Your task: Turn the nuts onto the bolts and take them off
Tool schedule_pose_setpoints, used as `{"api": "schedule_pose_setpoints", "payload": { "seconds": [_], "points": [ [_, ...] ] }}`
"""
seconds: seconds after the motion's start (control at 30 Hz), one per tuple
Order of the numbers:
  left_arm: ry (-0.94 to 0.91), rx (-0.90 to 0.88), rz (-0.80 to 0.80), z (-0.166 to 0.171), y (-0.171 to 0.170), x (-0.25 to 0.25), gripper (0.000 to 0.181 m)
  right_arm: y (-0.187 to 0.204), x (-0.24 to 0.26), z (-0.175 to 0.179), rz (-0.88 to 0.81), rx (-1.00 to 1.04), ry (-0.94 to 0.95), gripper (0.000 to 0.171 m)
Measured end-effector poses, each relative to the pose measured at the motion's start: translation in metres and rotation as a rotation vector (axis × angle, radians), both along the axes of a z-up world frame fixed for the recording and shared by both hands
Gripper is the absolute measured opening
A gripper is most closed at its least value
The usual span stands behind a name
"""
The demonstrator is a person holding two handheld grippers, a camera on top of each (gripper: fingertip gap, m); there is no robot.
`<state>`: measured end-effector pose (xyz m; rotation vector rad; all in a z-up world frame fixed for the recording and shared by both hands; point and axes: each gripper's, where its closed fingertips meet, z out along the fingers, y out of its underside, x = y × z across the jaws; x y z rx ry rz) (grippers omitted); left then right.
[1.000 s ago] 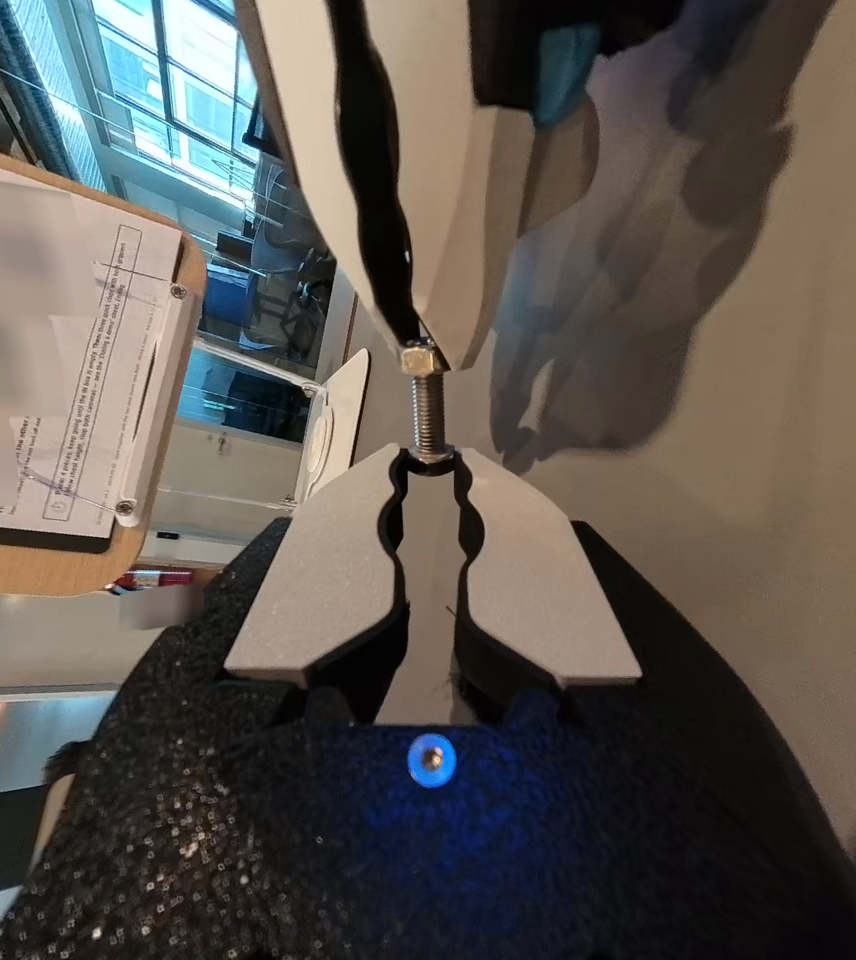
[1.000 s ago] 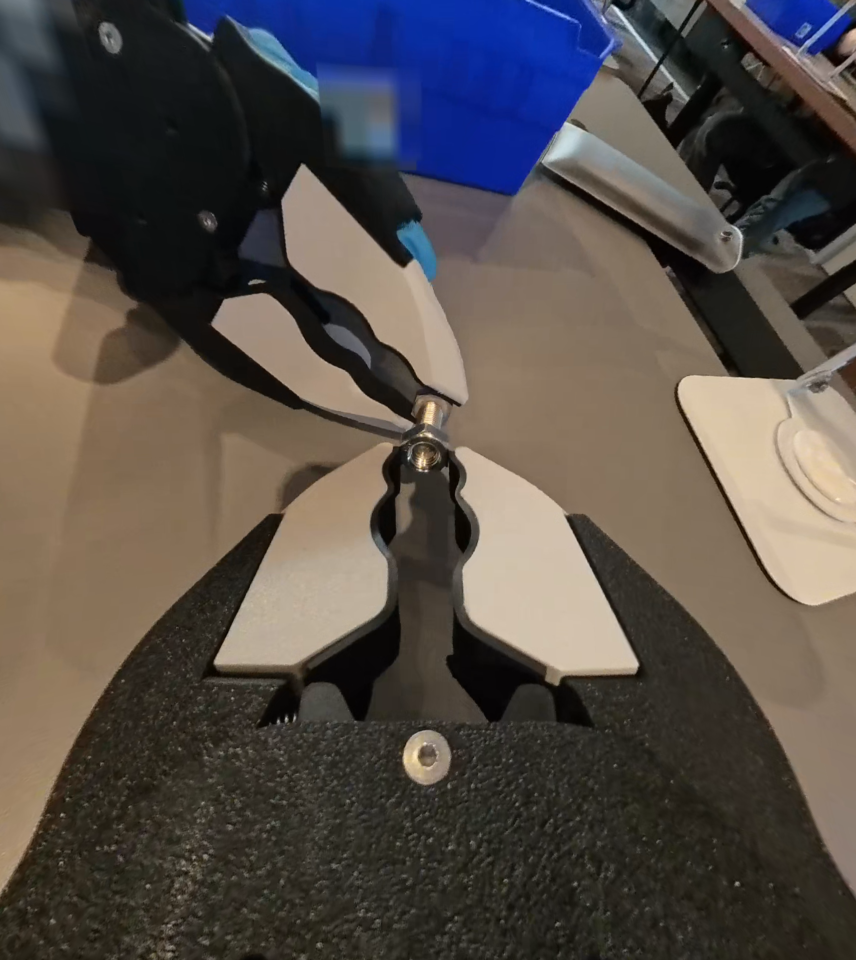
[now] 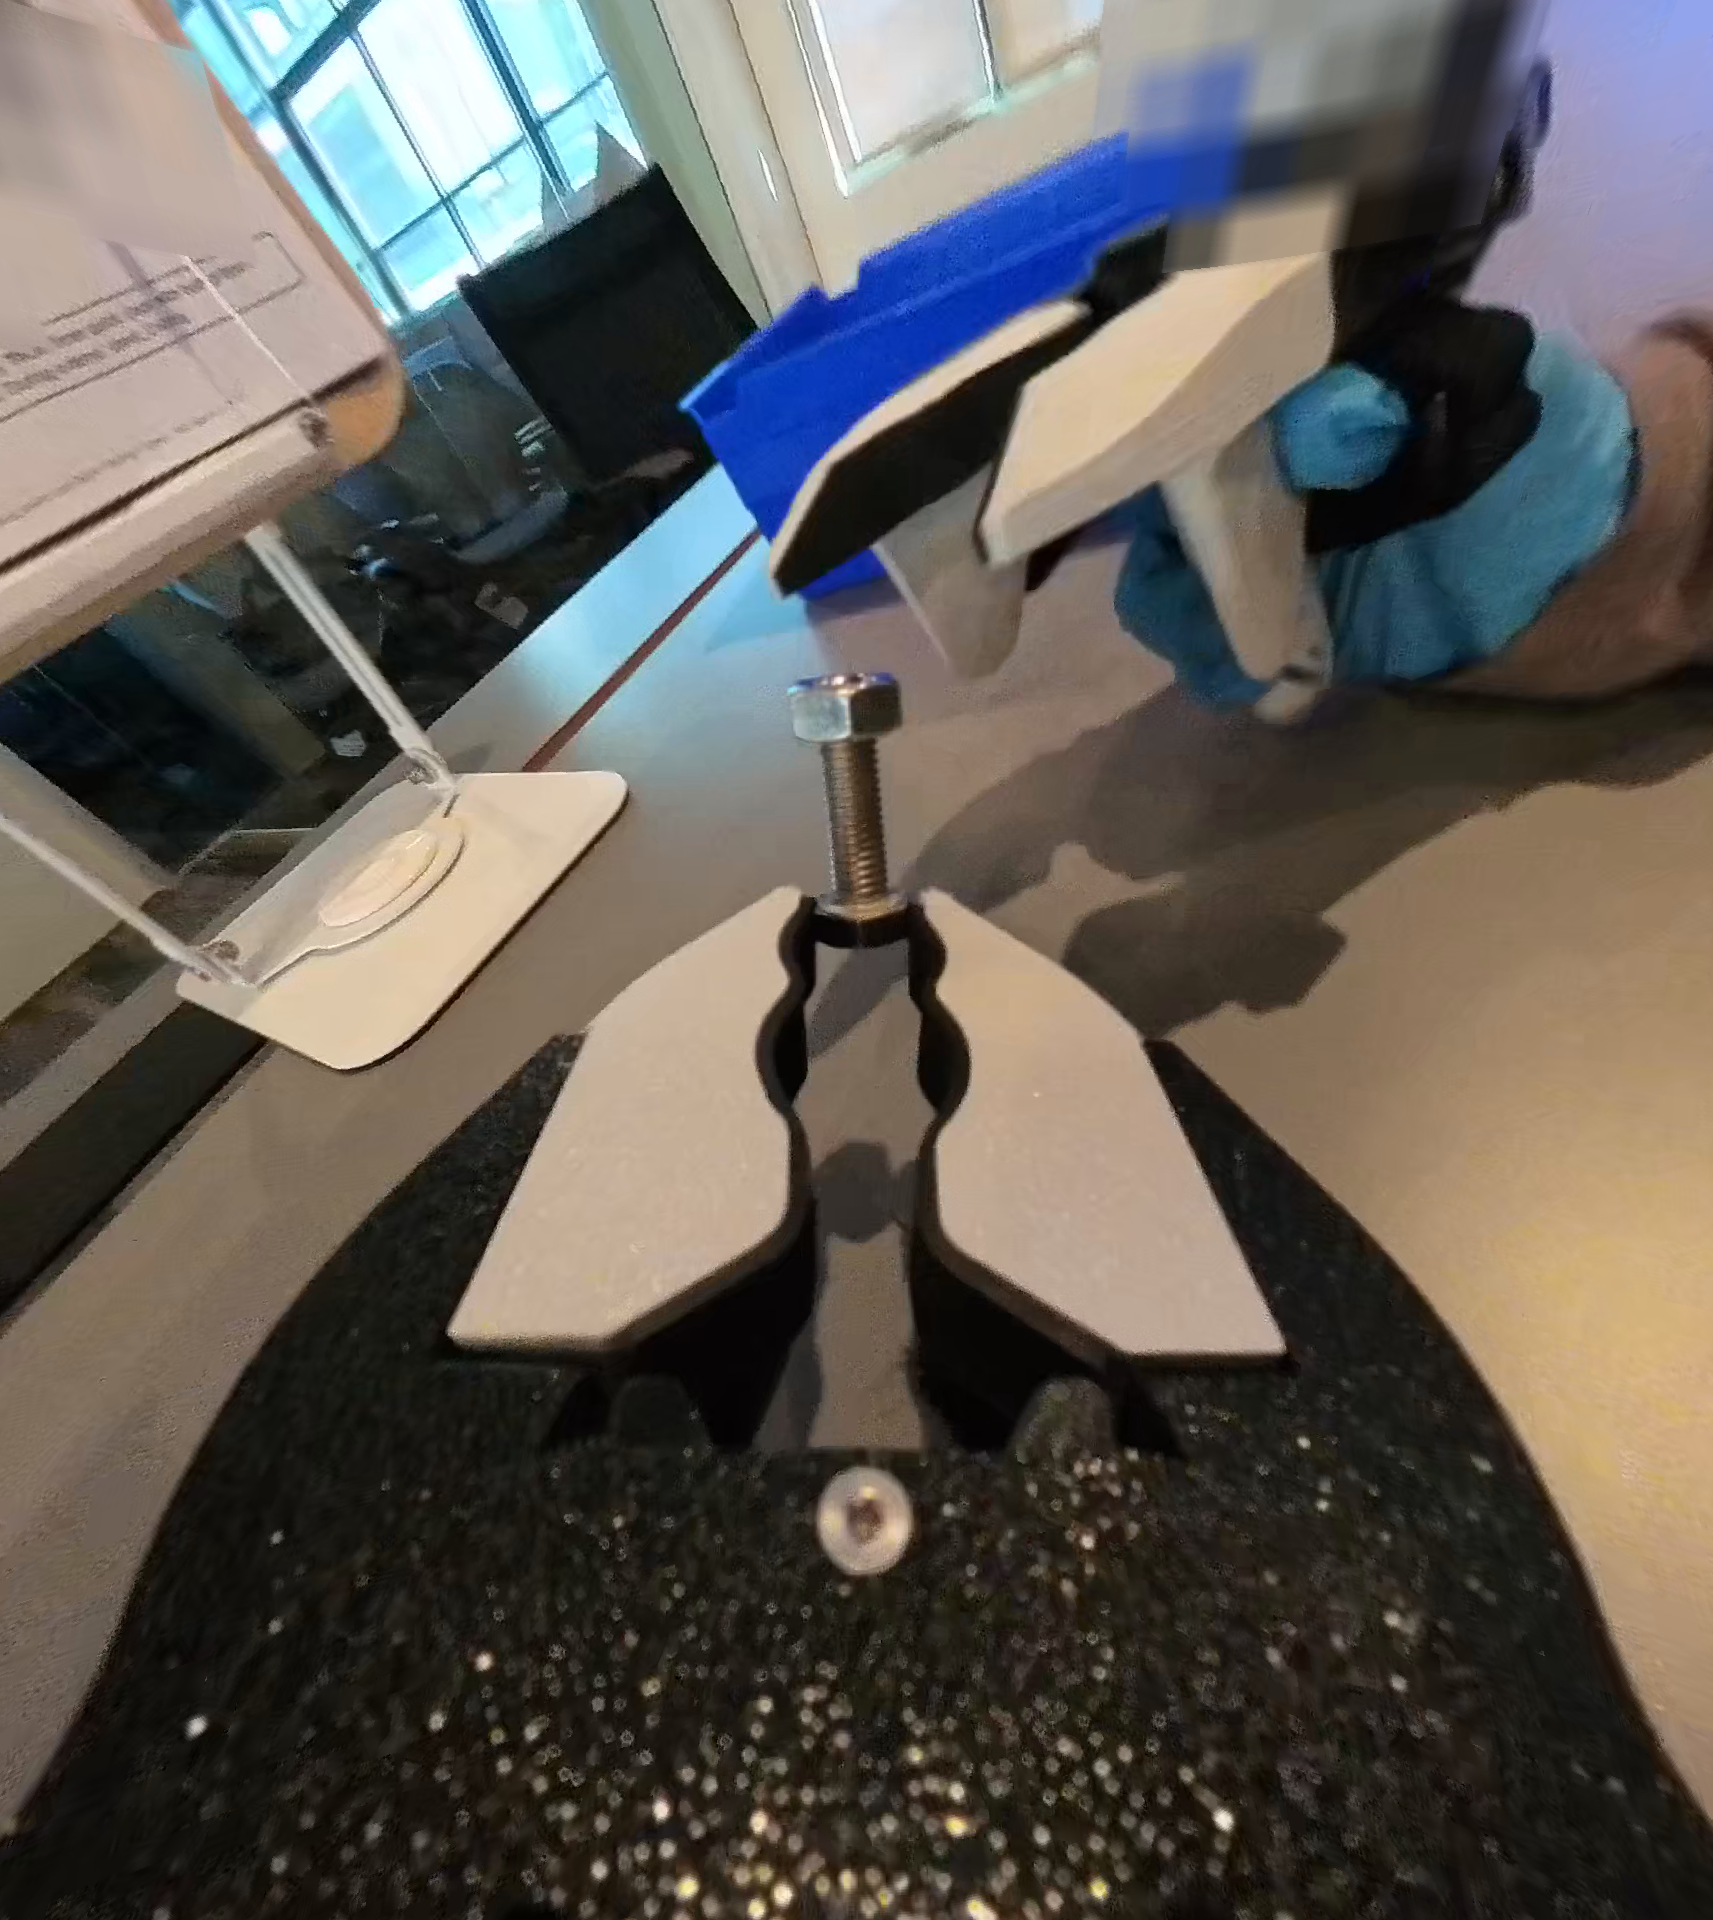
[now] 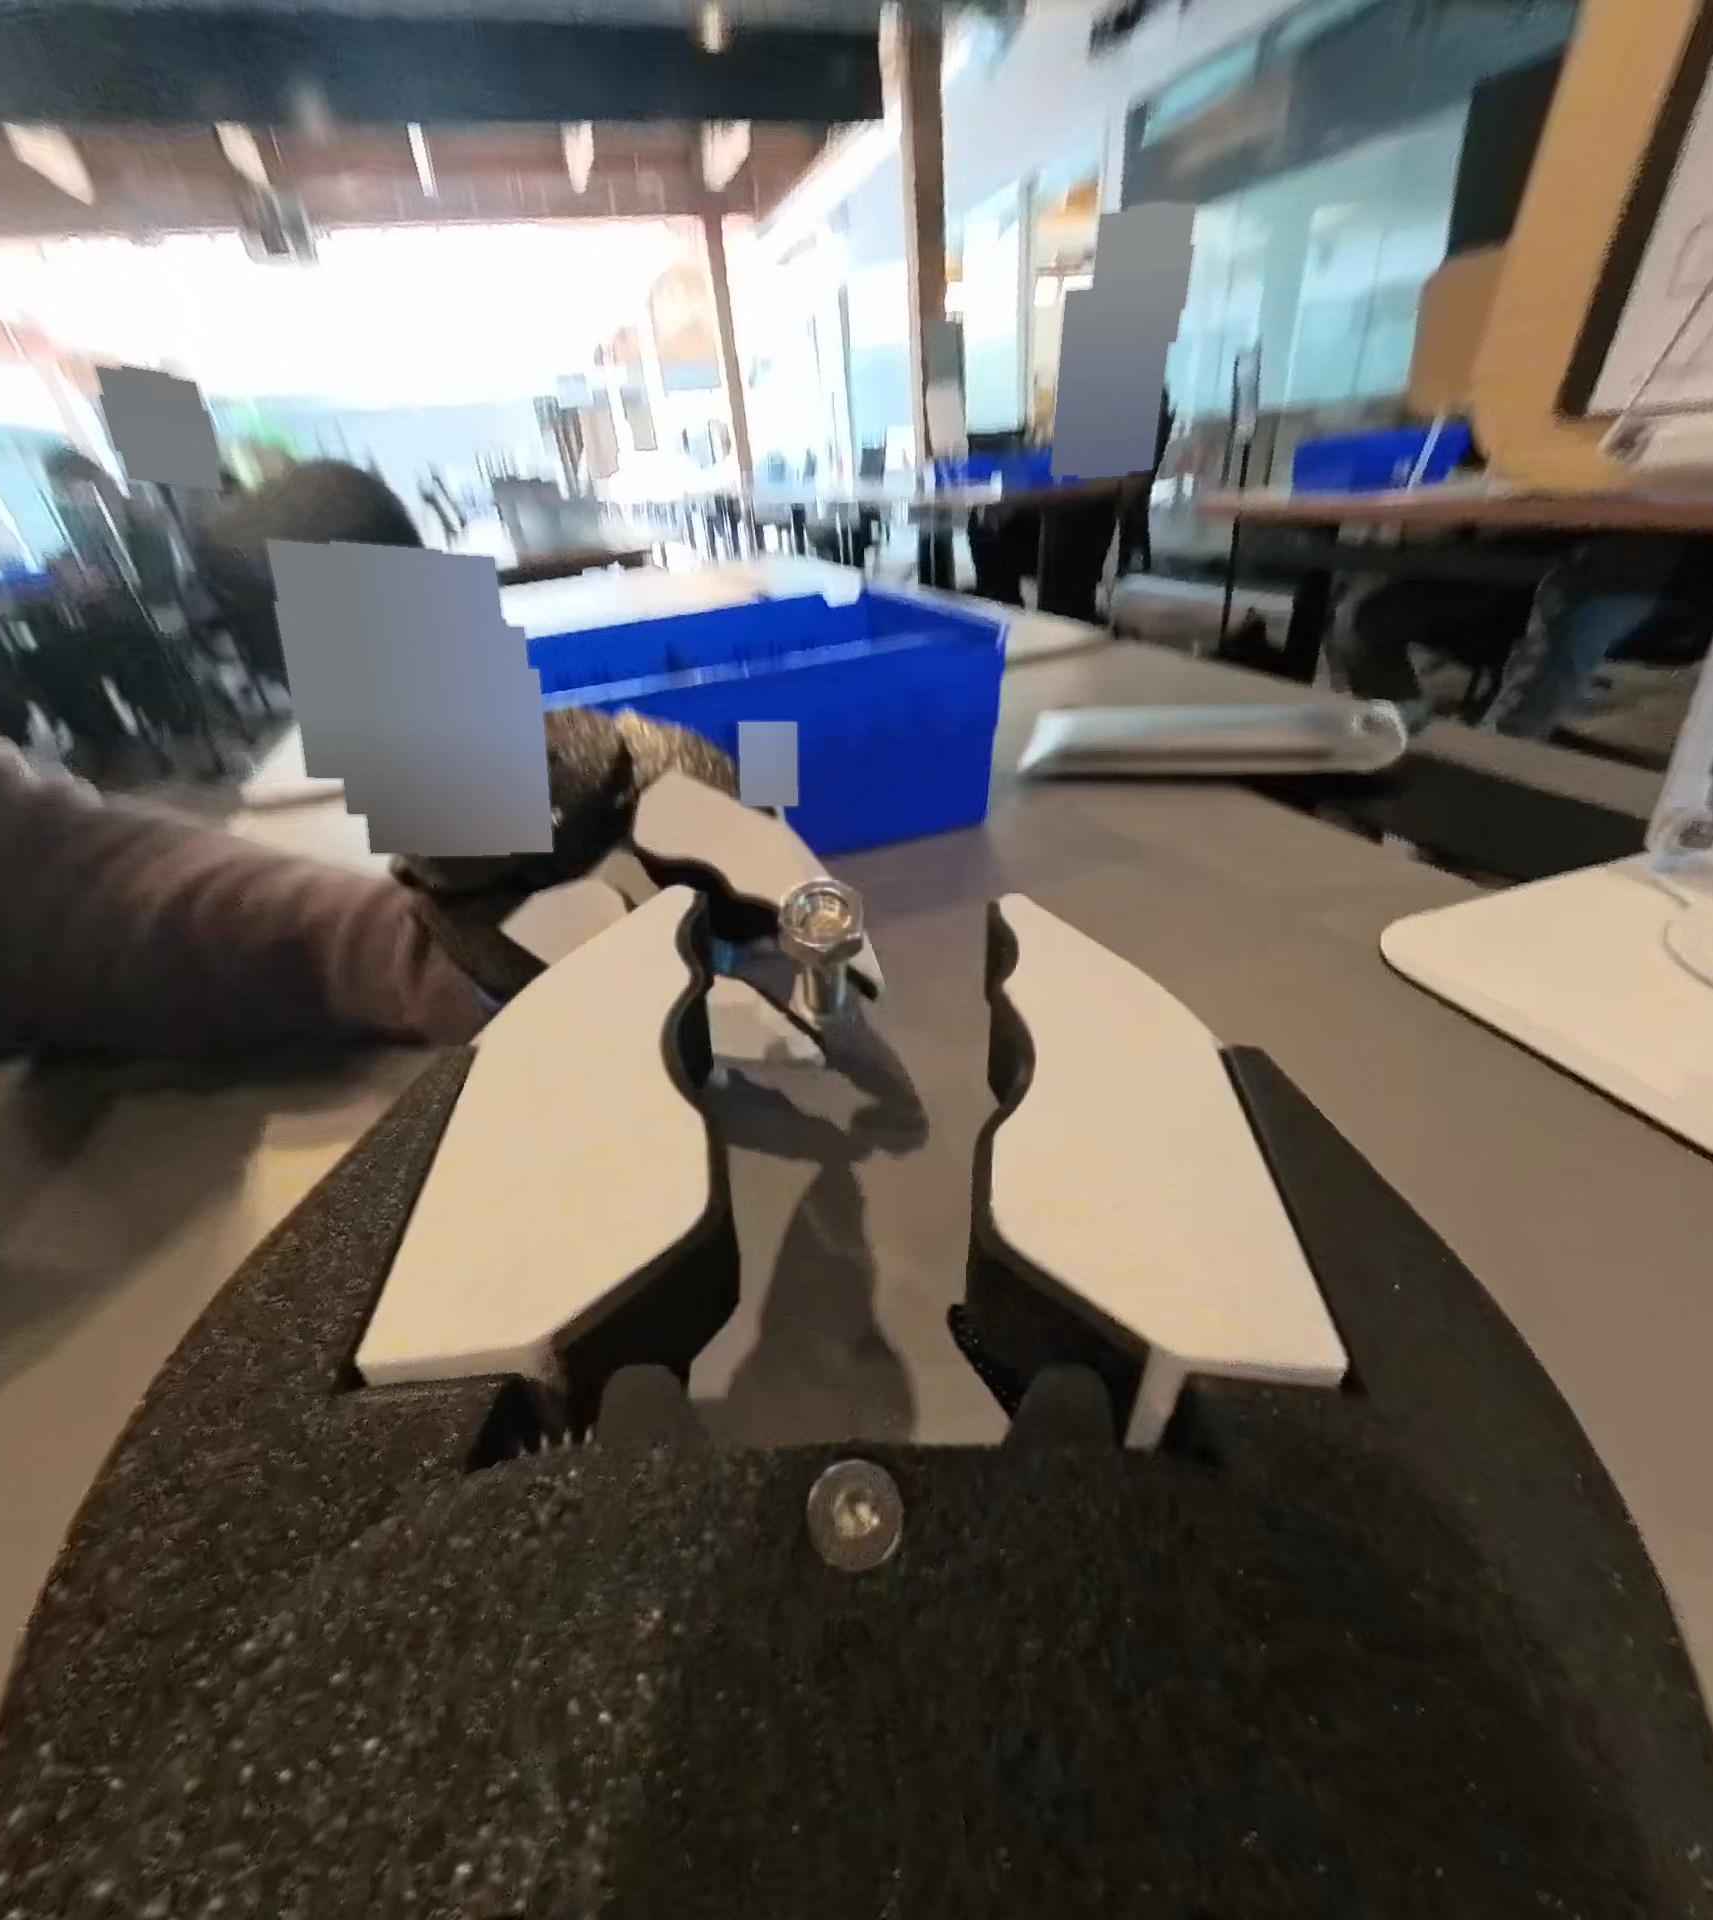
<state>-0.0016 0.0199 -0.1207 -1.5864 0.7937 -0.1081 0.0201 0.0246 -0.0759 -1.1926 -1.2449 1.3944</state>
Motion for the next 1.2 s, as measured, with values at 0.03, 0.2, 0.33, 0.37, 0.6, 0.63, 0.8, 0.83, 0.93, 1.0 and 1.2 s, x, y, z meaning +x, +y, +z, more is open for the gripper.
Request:
{"api": "schedule_pose_setpoints", "payload": {
  "seconds": [0.03,0.2,0.33,0.37,0.6,0.63,0.8,0.83,0.93,1.0,1.2],
  "points": [
    [-0.033,0.005,0.000,0.004,0.000,-0.002,0.016,0.000,0.001,0.006,-0.001,-0.037,0.054,0.051],
    [-0.168,0.030,-0.007,0.018,-0.002,-0.010,0.016,-0.005,-0.006,0.016,-0.019,-0.091,0.172,0.064],
    [-0.208,0.027,-0.017,0.021,-0.002,-0.012,0.016,-0.022,-0.023,0.007,-0.020,0.083,0.127,0.071],
    [-0.209,0.025,-0.020,0.021,-0.002,-0.012,0.016,-0.025,-0.024,0.007,-0.018,0.121,0.136,0.072],
    [-0.224,0.022,-0.028,0.023,-0.003,-0.013,0.016,-0.036,-0.025,0.010,0.005,0.204,0.179,0.076],
    [-0.230,0.022,-0.028,0.023,-0.003,-0.013,0.016,-0.036,-0.025,0.010,0.008,0.196,0.179,0.076],
    [-0.237,0.017,-0.033,0.023,-0.003,-0.013,0.016,-0.039,-0.025,0.010,0.053,0.152,0.182,0.077],
    [-0.236,0.016,-0.033,0.023,-0.003,-0.013,0.016,-0.039,-0.025,0.009,0.059,0.148,0.176,0.077],
    [-0.235,0.014,-0.028,0.023,-0.002,-0.013,0.016,-0.045,-0.025,0.008,0.099,0.145,0.172,0.077],
    [-0.243,0.011,-0.021,0.023,-0.001,-0.015,0.016,-0.052,-0.019,0.012,0.138,0.148,0.193,0.074],
    [-0.233,-0.002,-0.017,0.021,0.000,-0.014,0.016,-0.038,-0.023,0.014,0.039,0.148,0.209,0.080]
  ]
}}
